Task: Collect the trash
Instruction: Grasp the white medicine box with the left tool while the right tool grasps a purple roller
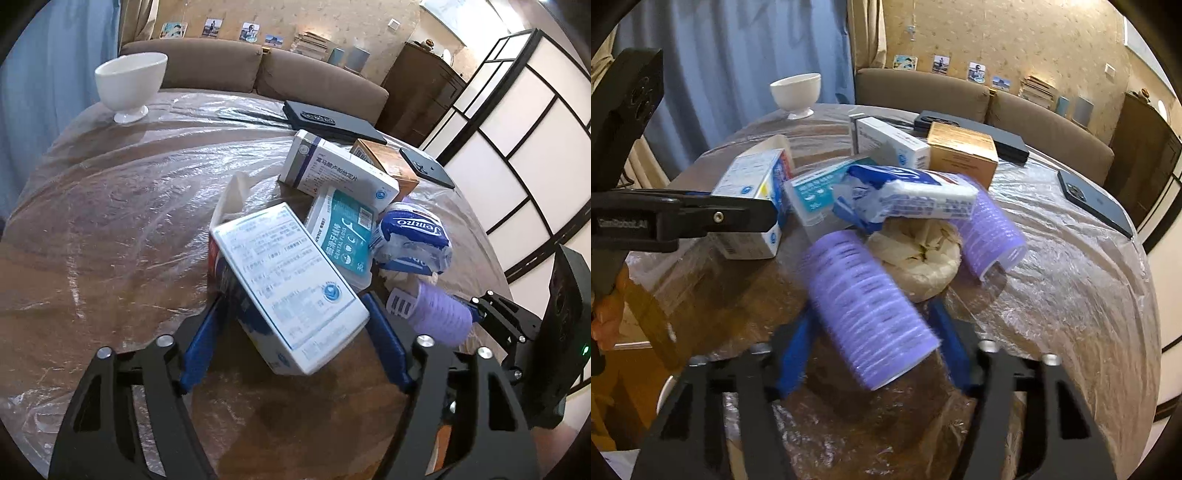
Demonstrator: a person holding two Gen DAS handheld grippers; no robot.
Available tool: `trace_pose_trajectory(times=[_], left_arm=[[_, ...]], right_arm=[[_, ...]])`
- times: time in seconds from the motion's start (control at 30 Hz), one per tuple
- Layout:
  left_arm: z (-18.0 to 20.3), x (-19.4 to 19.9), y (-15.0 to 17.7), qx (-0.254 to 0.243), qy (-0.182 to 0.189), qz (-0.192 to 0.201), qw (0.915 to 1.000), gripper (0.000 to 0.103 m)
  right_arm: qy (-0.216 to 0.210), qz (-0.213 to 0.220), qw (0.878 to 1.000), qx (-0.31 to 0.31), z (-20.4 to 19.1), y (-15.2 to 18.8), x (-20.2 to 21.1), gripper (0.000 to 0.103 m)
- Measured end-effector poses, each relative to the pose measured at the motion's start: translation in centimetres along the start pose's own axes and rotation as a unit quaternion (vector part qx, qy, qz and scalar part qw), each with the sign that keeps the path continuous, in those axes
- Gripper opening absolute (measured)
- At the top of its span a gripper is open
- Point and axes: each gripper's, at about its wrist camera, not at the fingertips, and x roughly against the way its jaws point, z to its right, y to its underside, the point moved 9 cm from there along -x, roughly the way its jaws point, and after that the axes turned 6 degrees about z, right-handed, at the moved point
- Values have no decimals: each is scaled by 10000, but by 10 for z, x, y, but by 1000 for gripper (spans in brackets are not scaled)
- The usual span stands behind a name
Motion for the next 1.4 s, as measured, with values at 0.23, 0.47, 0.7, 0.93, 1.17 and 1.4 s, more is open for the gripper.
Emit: trace_pose_trajectory(times=[0.23,0.47,0.7,0.93,1.17,1.4], left_arm=[[-20,16,-4,78,-257,164,9995,57],[-27,13,-7,33,-386,124,9992,66],[-21,-4,-15,-273,-471,54,9985,80],[-26,-12,-15,-340,-461,-1,9984,68],[-29,-6,-15,-287,-372,61,9989,50],[-26,7,-8,-301,-246,100,9992,48]], right_arm=[[-187,17,9991,-369,1,0,3,47],[-98,34,9998,-170,-10,0,0,63],[-56,15,9997,-220,-12,-3,-3,64],[-47,22,9995,-307,-11,-2,-1,44],[-87,38,9996,-277,-15,4,4,40],[-196,16,9983,-545,-16,12,13,39]])
